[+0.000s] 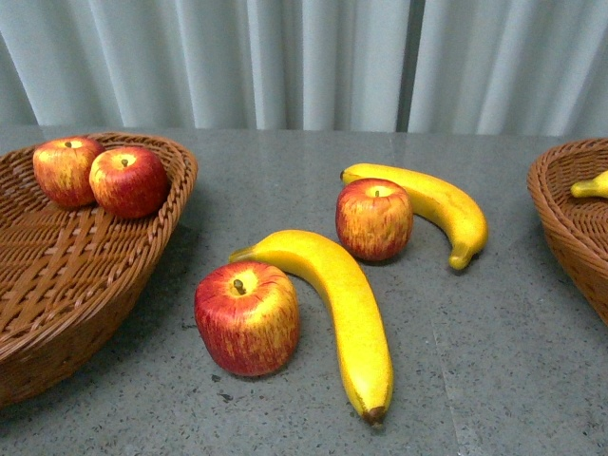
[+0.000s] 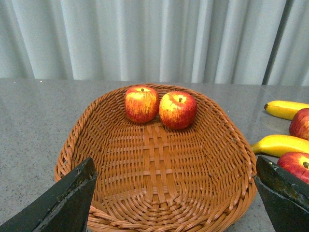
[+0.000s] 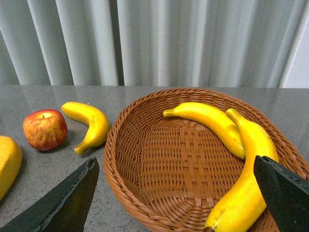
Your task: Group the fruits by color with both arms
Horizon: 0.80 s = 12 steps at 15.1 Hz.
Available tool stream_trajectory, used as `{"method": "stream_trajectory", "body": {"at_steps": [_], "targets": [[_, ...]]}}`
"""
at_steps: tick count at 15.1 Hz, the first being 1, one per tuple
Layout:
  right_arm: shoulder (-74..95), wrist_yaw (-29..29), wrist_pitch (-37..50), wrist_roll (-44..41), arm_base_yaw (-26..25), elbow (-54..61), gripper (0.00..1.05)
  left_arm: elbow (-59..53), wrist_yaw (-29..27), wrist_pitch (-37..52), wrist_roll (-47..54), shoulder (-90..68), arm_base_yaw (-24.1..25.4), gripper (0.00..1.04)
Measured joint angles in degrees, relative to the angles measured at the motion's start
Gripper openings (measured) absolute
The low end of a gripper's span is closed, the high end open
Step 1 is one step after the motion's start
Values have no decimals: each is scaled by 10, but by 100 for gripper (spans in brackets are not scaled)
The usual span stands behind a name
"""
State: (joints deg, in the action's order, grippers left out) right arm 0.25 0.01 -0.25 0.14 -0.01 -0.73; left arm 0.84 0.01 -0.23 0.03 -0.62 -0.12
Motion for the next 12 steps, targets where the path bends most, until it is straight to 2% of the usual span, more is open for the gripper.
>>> {"method": "stream_trajectory", "body": {"at_steps": [6, 7, 8, 9, 11, 12], "targets": [[0, 0, 0, 0, 0, 0, 98, 0, -3, -3, -1, 0, 0, 98], [0, 0, 0, 0, 0, 0, 98, 38, -107, -98, -30, -55, -44, 98], [0, -1, 0, 0, 0, 0, 98, 70, -173, -97, -31, -135, -54, 98], [0, 0, 1, 0, 0, 0, 98, 100, -188, -48, -30, -198, -18, 98], [0, 0, 0, 0, 0, 0, 98, 183, -128, 72, -2, -304, 15, 98], [0, 0, 0, 0, 0, 0, 98, 199, -116, 90, 7, -324, 14, 98]]}}
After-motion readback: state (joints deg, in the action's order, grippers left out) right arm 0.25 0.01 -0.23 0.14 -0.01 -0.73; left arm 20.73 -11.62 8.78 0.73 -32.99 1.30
